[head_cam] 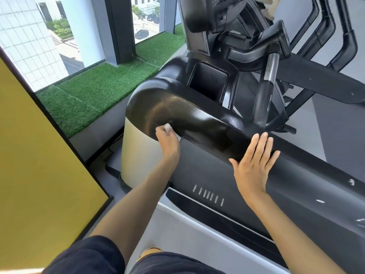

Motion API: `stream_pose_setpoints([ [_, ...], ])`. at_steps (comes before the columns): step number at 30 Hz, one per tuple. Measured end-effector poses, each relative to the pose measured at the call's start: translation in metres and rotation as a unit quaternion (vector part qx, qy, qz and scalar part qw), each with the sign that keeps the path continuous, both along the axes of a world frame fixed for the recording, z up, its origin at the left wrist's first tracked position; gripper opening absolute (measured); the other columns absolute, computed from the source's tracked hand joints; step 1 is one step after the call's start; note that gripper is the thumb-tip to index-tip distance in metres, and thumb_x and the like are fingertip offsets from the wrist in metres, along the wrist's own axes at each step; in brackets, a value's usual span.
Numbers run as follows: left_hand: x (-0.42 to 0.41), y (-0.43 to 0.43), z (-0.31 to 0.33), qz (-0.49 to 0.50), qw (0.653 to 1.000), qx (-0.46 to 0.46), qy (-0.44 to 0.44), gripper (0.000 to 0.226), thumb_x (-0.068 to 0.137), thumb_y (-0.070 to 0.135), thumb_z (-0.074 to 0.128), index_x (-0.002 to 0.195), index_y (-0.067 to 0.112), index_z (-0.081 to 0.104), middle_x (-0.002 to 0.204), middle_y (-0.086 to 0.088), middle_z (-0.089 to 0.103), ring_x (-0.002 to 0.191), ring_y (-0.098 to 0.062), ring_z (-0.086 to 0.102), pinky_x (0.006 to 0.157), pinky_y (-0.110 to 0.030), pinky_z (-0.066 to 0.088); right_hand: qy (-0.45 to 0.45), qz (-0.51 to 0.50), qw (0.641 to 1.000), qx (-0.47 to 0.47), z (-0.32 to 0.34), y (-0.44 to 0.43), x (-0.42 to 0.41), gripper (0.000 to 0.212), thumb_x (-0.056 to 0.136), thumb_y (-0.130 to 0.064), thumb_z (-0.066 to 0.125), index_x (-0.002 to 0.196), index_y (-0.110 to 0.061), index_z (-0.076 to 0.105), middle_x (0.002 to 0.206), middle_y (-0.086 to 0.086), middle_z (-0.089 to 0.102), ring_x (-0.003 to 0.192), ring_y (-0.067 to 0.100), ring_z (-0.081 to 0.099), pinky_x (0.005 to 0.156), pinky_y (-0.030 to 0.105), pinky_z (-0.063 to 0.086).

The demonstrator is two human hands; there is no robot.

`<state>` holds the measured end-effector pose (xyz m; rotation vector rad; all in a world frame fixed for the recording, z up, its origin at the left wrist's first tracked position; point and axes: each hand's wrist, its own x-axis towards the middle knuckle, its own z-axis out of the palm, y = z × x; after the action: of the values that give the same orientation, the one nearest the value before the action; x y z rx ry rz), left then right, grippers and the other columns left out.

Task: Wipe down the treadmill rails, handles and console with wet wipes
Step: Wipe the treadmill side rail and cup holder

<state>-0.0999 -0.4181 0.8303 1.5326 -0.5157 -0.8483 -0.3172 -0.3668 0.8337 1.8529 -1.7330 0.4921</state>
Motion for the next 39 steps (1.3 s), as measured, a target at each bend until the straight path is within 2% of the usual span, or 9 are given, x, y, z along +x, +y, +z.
stream_pose_setpoints([
  [4, -0.072, 0.037, -0.001, -0.114, 0.992, -0.056, 0.008, 0.01, 0.098, 0.005, 0.036, 0.09, 0.011, 0.04, 0.079, 0.001, 0.042, 0.062, 0.006, 0.044, 0.067, -0.02, 0.037, -0.004, 0.0, 1.0, 0.005, 0.001, 0.0, 0.001, 0.113, 0.077, -0.035, 0.076, 0.149, 0.001, -0.003, 0.152, 0.028, 0.014, 0.142, 0.041, 0.008, 0.112, 0.057, 0.006],
  [7, -0.098, 0.051, -0.017, -0.209, 0.977, -0.054, -0.002, 0.007, 0.1, 0.015, 0.039, 0.097, 0.013, 0.045, 0.087, 0.002, 0.047, 0.079, -0.006, 0.048, 0.074, -0.021, 0.039, -0.006, -0.003, 1.0, 0.013, 0.002, 0.001, 0.001, 0.112, 0.078, -0.036, 0.075, 0.149, 0.002, -0.002, 0.153, 0.027, 0.013, 0.143, 0.04, 0.008, 0.112, 0.056, 0.005],
  [15, -0.035, 0.008, -0.006, -0.025, 0.995, 0.02, 0.097, 0.012, 0.102, 0.027, 0.036, 0.094, 0.018, 0.04, 0.102, -0.007, 0.049, 0.091, -0.015, 0.049, 0.087, -0.028, 0.041, -0.004, 0.001, 0.999, 0.039, 0.007, 0.005, 0.0, 0.112, 0.076, -0.039, 0.076, 0.15, 0.001, 0.004, 0.155, 0.024, 0.011, 0.144, 0.038, 0.007, 0.113, 0.054, 0.004],
  [18, -0.083, 0.03, -0.003, -0.076, 0.994, -0.009, 0.076, 0.016, 0.101, 0.017, 0.036, 0.086, 0.016, 0.04, 0.085, -0.003, 0.047, 0.075, -0.001, 0.05, 0.066, -0.009, 0.039, 0.0, 0.007, 0.999, 0.054, 0.009, 0.006, -0.002, 0.114, 0.073, -0.037, 0.079, 0.15, 0.001, 0.004, 0.156, 0.024, 0.01, 0.144, 0.038, 0.006, 0.113, 0.054, 0.002],
  [21, -0.125, 0.059, -0.012, -0.21, 0.976, -0.01, 0.063, 0.007, 0.101, 0.017, 0.039, 0.101, 0.014, 0.045, 0.094, 0.002, 0.05, 0.09, -0.012, 0.051, 0.077, -0.018, 0.04, 0.031, 0.015, 0.998, 0.053, 0.012, 0.007, -0.009, 0.111, 0.075, -0.037, 0.077, 0.15, 0.001, 0.005, 0.156, 0.023, 0.011, 0.145, 0.036, 0.009, 0.114, 0.051, 0.003],
  [28, -0.081, 0.028, 0.014, -0.004, 0.995, -0.003, 0.104, 0.012, 0.101, 0.022, 0.037, 0.099, 0.012, 0.041, 0.089, 0.001, 0.048, 0.087, -0.018, 0.048, 0.081, -0.028, 0.036, 0.017, 0.026, 0.999, 0.039, 0.006, 0.029, -0.035, 0.103, 0.079, -0.031, 0.075, 0.149, 0.003, 0.008, 0.155, 0.023, 0.011, 0.144, 0.036, 0.011, 0.115, 0.048, 0.011],
  [31, -0.115, 0.051, 0.032, -0.04, 0.996, -0.028, 0.075, 0.017, 0.102, 0.023, 0.034, 0.092, 0.012, 0.042, 0.083, 0.006, 0.043, 0.079, -0.009, 0.047, 0.071, -0.017, 0.033, -0.013, -0.004, 0.999, 0.035, -0.001, 0.042, -0.048, 0.101, 0.079, -0.03, 0.075, 0.149, 0.005, 0.011, 0.154, 0.026, 0.013, 0.143, 0.038, 0.012, 0.114, 0.05, 0.013],
  [35, -0.176, 0.096, 0.043, -0.185, 0.977, -0.102, -0.004, 0.038, 0.098, 0.0, 0.035, 0.065, 0.019, 0.032, 0.055, 0.012, 0.047, 0.053, 0.005, 0.047, 0.054, -0.01, 0.039, -0.029, 0.011, 0.999, 0.031, 0.006, 0.043, -0.068, 0.1, 0.081, -0.028, 0.073, 0.149, 0.004, 0.007, 0.155, 0.026, 0.011, 0.144, 0.038, 0.009, 0.115, 0.05, 0.011],
  [39, -0.159, 0.083, 0.057, -0.098, 0.986, -0.134, -0.034, 0.038, 0.103, 0.015, 0.037, 0.065, 0.019, 0.038, 0.052, 0.013, 0.056, 0.052, 0.003, 0.05, 0.059, -0.008, 0.039, -0.064, 0.024, 0.997, 0.034, 0.017, 0.044, -0.085, 0.09, 0.086, -0.026, 0.065, 0.149, 0.002, 0.008, 0.156, 0.024, 0.01, 0.145, 0.037, 0.008, 0.116, 0.05, 0.009],
])
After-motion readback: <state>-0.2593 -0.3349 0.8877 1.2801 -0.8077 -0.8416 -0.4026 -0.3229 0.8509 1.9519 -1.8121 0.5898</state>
